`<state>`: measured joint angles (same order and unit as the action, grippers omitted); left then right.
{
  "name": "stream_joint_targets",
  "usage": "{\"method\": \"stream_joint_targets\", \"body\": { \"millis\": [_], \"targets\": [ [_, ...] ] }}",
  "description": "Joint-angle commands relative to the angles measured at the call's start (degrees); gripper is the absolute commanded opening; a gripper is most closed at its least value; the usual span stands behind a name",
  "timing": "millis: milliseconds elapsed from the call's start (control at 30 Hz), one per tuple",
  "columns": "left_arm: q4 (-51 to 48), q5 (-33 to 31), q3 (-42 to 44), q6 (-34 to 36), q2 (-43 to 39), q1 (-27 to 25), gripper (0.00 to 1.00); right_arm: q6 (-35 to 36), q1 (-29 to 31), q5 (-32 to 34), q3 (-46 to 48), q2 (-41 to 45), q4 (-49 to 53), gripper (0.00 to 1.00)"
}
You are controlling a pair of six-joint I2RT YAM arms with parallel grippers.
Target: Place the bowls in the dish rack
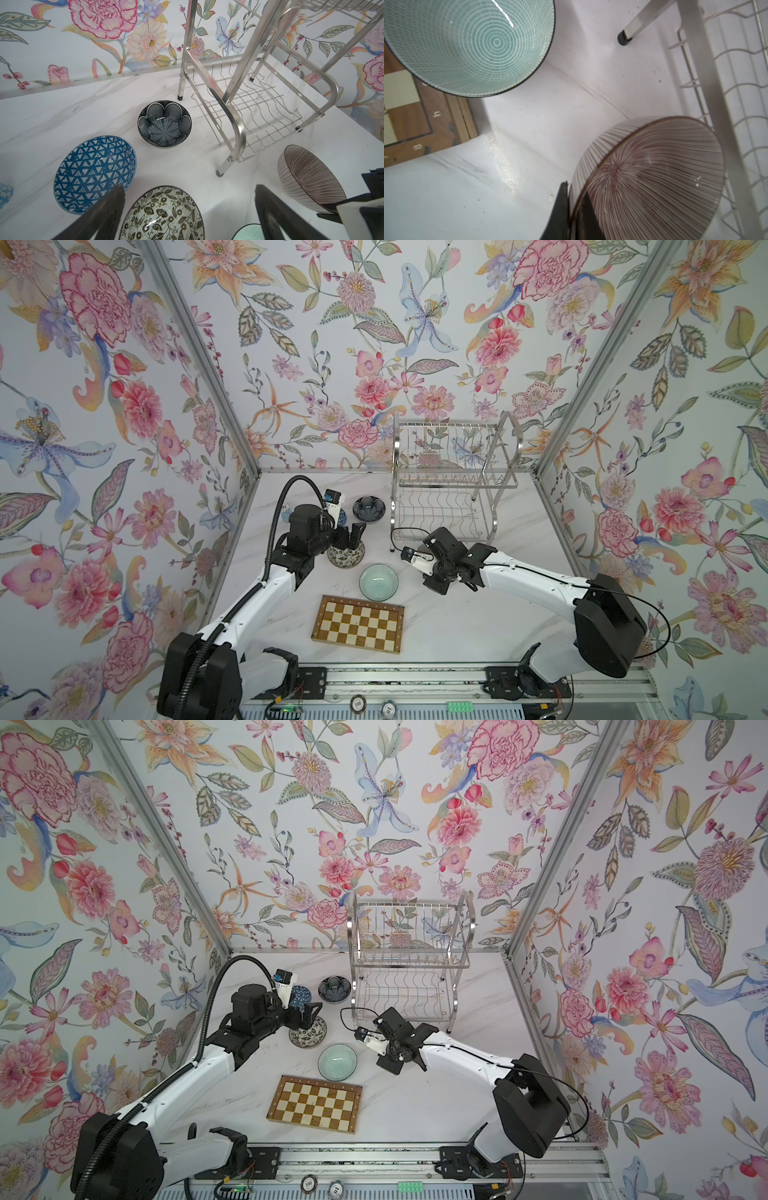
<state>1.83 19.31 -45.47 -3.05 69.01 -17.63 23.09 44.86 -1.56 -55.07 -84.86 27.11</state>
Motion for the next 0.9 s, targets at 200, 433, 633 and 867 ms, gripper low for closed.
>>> {"method": "stream_joint_targets", "body": {
  "millis": [200,433,633,867],
  "targets": [
    [1.82,2.46,0.38,-1.26,1.30,-0.06,0.99,-10.35,-2.78,-6.96,6.49,9.06,-16.37,0.03],
    [2.22,3.30,0.47,-1.26,1.43,-0.87,0.99,-17.74,-3.28,-8.37,11.98,12.39,-29.65,0.03],
    [2.14,3.58,0.63,-0.82,1.48,-1.97,0.99,-23.28,-3.80,-10.03,15.60,13.93,-39.59,0.02],
    [2.35,3.78,0.71,-0.56,1.74,-2.78,0.99,-29.74,-4.51,-10.98,19.04,14.09,-50.30,0.02]
  ]
}}
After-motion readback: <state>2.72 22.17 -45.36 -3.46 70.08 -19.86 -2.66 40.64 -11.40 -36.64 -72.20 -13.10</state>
